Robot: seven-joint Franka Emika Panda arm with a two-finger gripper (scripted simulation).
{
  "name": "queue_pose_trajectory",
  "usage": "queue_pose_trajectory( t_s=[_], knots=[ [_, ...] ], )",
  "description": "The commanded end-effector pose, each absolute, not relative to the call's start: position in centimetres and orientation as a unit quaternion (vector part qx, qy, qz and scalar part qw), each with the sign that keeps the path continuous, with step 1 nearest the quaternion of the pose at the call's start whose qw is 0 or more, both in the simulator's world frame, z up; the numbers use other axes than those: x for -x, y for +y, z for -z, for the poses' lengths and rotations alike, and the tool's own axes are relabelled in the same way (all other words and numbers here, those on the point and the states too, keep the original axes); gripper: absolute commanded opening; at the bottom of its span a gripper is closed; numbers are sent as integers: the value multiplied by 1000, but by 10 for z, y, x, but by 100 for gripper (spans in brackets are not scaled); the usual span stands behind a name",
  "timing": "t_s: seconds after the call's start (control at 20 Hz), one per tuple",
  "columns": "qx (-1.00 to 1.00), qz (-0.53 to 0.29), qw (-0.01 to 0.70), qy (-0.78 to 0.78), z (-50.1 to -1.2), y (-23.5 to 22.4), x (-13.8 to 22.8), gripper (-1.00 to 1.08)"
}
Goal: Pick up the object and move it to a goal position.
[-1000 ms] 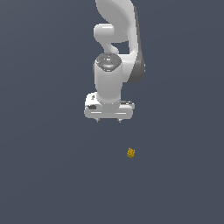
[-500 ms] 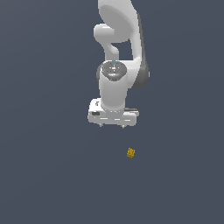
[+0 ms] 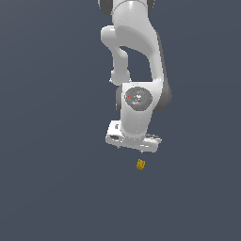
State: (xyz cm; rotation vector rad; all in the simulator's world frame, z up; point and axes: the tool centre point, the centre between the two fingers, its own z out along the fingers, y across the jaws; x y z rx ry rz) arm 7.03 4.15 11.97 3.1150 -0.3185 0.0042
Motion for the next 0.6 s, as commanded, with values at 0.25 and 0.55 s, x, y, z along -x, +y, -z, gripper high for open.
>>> queue_pose_trajectory(
  t_s=[0.25,0.55],
  knots=[
    [-989,-1,2,-148,-91,75,-96,100],
    [-986,0,1,-168,-77,90,-105,100]
  ],
)
